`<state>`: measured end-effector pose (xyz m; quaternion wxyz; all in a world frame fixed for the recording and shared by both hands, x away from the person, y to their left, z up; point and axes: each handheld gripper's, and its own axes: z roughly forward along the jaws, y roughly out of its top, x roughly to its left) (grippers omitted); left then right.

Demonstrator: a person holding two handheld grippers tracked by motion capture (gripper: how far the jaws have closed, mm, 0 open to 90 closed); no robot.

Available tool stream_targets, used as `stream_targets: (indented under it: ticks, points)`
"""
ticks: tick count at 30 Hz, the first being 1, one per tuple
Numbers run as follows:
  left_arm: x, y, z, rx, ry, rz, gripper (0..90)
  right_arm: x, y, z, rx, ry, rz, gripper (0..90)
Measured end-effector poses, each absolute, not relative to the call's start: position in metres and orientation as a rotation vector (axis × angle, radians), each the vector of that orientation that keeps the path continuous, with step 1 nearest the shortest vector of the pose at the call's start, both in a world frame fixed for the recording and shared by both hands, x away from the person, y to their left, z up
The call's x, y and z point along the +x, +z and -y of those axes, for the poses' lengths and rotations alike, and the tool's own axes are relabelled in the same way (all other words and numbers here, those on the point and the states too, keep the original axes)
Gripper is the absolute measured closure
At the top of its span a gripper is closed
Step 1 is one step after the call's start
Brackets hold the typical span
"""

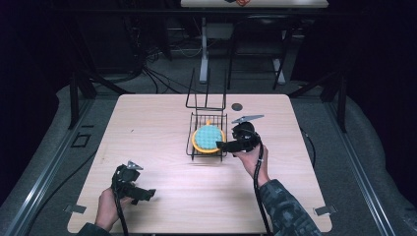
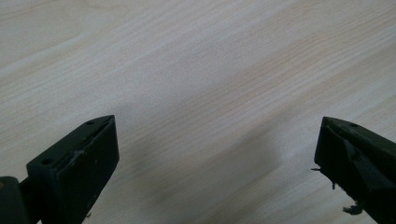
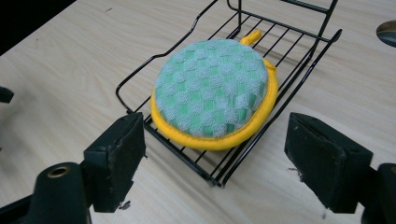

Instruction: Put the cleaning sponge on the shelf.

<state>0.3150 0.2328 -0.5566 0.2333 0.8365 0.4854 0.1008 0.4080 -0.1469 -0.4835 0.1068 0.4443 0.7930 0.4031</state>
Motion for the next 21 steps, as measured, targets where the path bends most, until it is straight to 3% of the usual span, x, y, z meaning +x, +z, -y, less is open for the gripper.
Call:
stream_targets:
  ticks: [21]
  points:
    - [0.314,-0.558,-0.232,2.287,0.262,-1.320,0.0,0.361,-0.466,0.182,1.151,1.136,-2.409,7.8]
